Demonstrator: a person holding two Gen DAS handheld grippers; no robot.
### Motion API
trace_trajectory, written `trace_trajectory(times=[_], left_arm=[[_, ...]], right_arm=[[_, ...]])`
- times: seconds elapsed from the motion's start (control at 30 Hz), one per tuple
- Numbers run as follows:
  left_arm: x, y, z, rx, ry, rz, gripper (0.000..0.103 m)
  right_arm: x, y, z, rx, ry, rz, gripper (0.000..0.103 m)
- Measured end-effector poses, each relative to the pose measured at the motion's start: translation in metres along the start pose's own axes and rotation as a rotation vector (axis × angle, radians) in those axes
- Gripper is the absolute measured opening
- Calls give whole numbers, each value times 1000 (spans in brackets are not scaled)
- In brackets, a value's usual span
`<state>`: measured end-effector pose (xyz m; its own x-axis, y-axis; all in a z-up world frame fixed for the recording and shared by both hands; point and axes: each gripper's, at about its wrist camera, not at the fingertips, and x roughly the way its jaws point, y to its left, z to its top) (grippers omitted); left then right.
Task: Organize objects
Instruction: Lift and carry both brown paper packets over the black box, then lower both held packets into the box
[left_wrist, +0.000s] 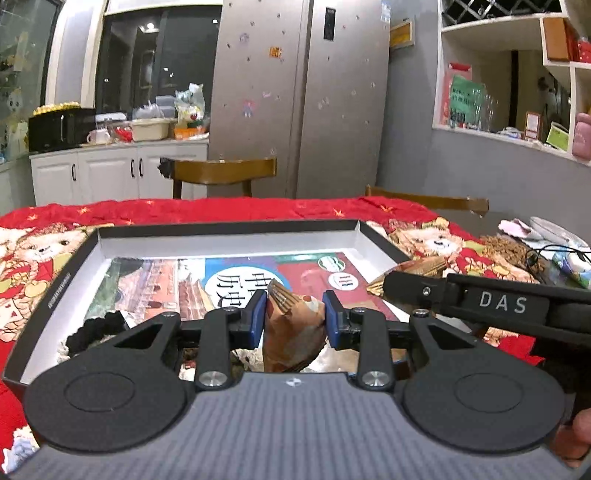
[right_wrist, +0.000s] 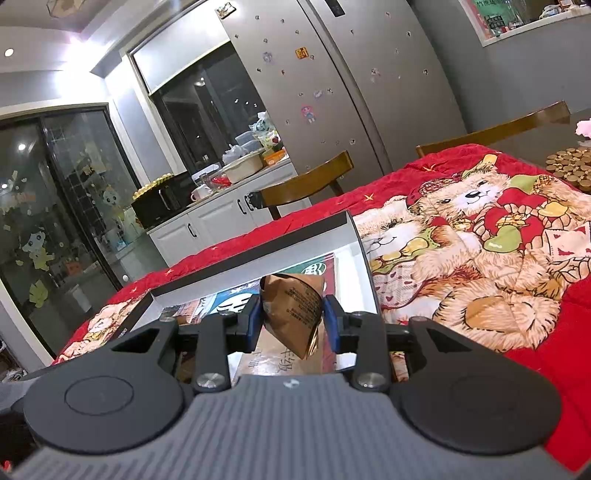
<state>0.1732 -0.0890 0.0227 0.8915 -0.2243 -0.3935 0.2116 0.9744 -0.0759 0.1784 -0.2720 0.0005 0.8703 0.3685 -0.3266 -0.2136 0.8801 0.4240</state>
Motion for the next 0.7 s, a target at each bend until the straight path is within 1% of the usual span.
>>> trace_trajectory(times=[0.3,0.7], left_arm=[[9,-1,0,11,60,13,38],[12,0,0,7,74,13,38]], right_arm=[[3,6,-2,-43,16,-45,39],[3,8,-3,-55,16,-51,39]])
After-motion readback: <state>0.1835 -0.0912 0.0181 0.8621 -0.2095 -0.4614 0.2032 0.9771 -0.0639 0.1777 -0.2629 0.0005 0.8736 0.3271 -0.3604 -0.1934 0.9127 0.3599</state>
